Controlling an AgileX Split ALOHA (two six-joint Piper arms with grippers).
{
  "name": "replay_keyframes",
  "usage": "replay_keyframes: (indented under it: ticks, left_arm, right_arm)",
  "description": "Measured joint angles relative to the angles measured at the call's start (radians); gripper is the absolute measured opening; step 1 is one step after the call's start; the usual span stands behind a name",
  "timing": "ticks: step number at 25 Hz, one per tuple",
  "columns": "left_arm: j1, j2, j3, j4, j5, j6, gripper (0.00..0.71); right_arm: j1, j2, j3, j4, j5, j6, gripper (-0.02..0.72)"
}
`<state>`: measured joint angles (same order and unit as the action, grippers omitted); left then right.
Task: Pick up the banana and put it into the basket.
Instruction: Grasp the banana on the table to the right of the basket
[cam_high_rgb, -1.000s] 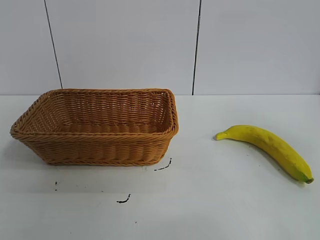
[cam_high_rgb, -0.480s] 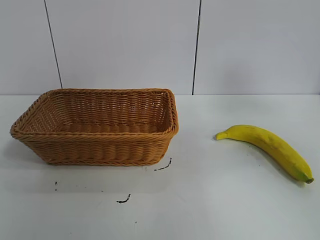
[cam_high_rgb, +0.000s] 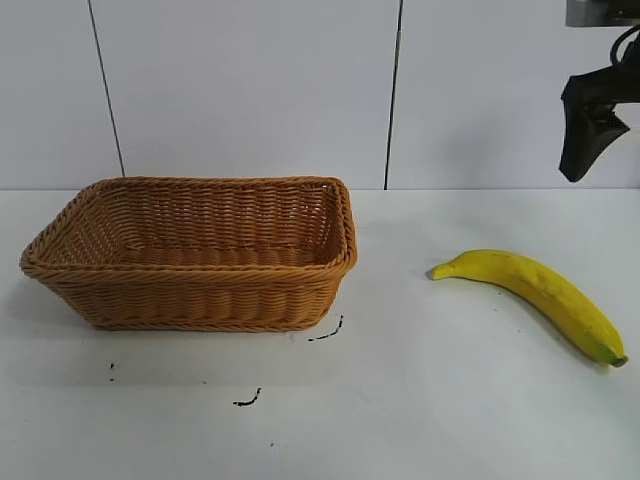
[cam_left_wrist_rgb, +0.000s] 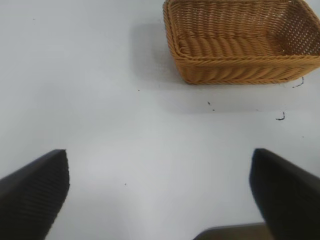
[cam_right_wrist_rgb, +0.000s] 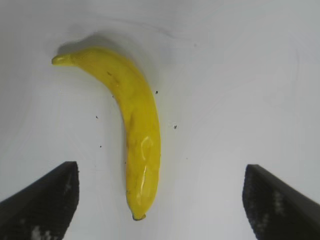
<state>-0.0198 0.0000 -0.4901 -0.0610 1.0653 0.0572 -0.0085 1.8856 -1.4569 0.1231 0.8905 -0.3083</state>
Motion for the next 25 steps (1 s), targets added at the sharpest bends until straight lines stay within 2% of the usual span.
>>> replay_keyframes:
  ticks: [3, 8, 14, 19, 25]
  left_arm:
    - [0.0, 0.0, 0.0, 0.0, 0.0, 0.0, 0.695]
    - [0.0, 0.0, 0.0, 0.0, 0.0, 0.0, 0.695]
    - [0.0, 0.0, 0.0, 0.0, 0.0, 0.0, 0.695]
    - [0.0, 0.0, 0.0, 0.0, 0.0, 0.0, 0.695]
    - [0.0, 0.0, 0.0, 0.0, 0.0, 0.0, 0.695]
  right_arm:
    - [0.038, 0.0, -0.001, 0.003, -0.012, -0.025, 0.633]
    - [0.066, 0.016, -0.003, 0.004, -0.017, -0.029, 0.633]
    - [0.066, 0.075, -0.003, -0.051, -0.01, -0.029, 0.633]
    - [0.066, 0.152, -0.003, -0.033, -0.013, -0.029, 0.633]
    - [0.066, 0.241, -0.003, -0.031, -0.073, -0.017, 0.633]
